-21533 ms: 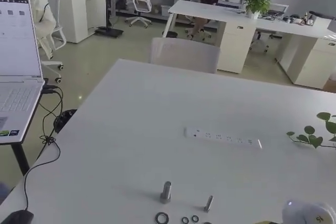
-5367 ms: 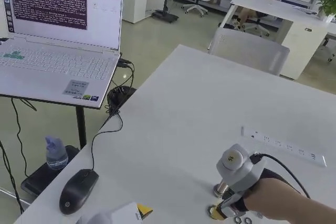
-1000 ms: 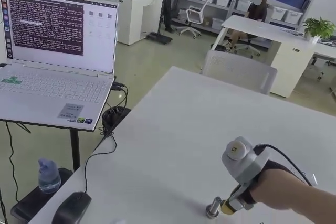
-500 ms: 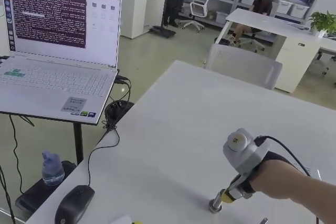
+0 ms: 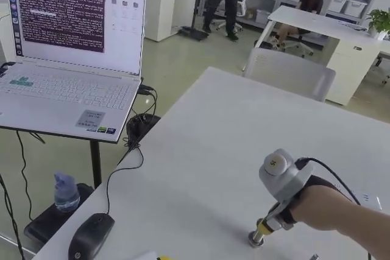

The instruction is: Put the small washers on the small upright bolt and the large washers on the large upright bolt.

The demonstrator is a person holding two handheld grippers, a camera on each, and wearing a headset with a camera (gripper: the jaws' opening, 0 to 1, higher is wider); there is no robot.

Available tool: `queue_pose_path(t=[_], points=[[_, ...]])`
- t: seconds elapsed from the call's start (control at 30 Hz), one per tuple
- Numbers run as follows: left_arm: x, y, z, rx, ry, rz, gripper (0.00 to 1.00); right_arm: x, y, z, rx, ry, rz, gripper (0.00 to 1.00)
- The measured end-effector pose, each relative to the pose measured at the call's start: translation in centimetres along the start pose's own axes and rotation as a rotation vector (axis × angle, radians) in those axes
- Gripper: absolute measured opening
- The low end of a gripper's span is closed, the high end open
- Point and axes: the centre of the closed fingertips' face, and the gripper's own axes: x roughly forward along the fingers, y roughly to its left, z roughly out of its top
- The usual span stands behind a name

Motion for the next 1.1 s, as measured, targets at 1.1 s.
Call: queue_pose_path(t=[1.1], points=[[0.6, -0.2, -0.3, -0.001, -0.004, -0.019, 0.89, 2.4, 0.0, -0.5, 0.002, 0.02, 0.001, 0.22]])
